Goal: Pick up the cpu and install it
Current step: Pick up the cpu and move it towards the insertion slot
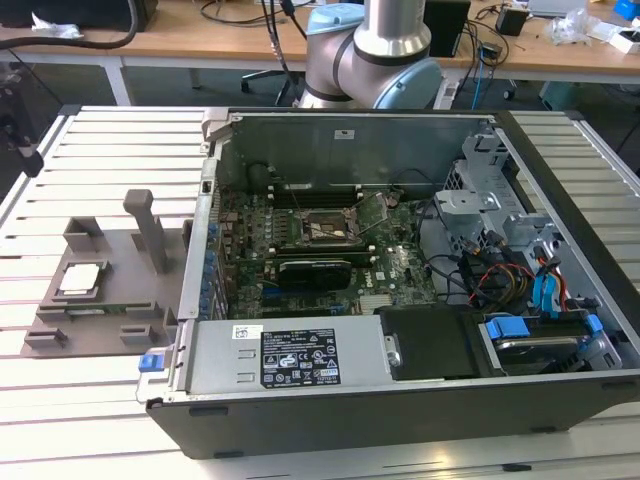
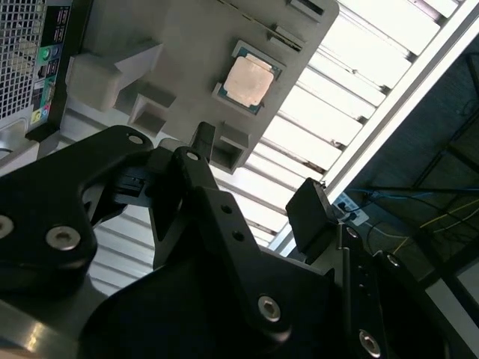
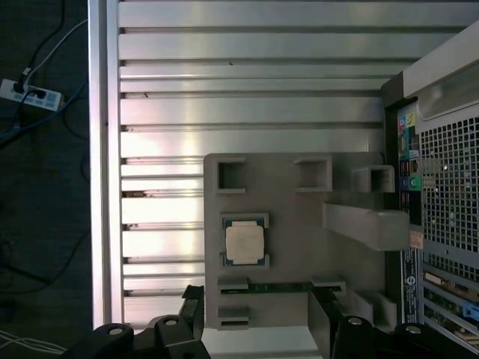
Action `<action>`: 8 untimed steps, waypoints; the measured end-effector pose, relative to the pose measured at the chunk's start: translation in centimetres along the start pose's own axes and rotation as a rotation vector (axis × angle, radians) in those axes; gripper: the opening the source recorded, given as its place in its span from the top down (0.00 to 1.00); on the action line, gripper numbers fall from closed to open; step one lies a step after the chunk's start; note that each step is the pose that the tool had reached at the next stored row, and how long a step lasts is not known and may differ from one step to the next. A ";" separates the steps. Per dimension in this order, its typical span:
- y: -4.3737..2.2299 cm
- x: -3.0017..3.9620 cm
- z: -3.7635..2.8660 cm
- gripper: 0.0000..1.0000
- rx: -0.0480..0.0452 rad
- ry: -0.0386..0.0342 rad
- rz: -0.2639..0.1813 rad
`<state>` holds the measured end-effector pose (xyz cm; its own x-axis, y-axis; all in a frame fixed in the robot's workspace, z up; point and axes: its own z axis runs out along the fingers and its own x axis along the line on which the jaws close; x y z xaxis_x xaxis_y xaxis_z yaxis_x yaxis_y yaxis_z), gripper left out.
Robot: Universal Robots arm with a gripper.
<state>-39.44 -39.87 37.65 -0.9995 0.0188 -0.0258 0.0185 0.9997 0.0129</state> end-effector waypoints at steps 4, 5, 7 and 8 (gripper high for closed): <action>0.00 0.01 0.29 0.34 0.0001 0.0001 0.000; -0.01 0.01 0.38 0.34 0.0000 0.0001 0.000; -0.01 0.01 0.51 0.34 0.0000 0.0000 0.000; -0.01 0.02 0.63 0.34 0.0001 0.0000 0.000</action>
<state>-39.44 -39.87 37.03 -0.9995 0.0188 -0.0259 0.0185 0.9997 0.0128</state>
